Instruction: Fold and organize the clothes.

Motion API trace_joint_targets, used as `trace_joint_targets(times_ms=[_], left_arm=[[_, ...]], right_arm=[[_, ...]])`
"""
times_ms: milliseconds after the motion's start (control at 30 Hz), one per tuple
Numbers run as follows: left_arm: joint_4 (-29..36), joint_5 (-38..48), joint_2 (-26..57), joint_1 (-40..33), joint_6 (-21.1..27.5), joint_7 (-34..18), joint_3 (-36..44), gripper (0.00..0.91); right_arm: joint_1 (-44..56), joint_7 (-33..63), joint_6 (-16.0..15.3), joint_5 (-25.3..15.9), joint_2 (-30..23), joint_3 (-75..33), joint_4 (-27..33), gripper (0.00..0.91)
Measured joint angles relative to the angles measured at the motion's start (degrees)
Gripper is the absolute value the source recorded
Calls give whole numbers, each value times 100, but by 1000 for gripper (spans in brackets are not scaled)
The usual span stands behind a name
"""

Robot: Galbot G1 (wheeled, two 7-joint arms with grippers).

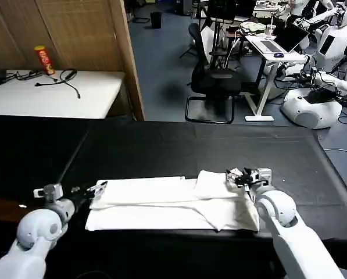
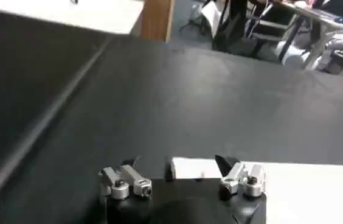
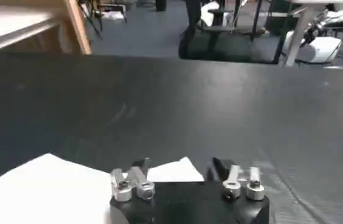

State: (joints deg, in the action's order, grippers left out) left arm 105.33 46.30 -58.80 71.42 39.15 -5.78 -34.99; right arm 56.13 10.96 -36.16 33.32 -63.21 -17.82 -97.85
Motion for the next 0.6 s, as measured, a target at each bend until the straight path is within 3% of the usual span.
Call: trace_joint_targets(times_ms=[100, 333, 600], left_arm=[[-73, -34, -45, -34, -21, 2, 7, 0], [-143, -306, -159, -120, -157, 94, 118, 0], [-425, -913, -291, -564, -453, 188, 469, 0]], right_arm=[[6, -1, 20, -44, -17, -2, 4, 29], [165, 74, 209, -262, -129, -132, -83, 10], [-26, 86, 537, -701, -360, -266, 238, 0]])
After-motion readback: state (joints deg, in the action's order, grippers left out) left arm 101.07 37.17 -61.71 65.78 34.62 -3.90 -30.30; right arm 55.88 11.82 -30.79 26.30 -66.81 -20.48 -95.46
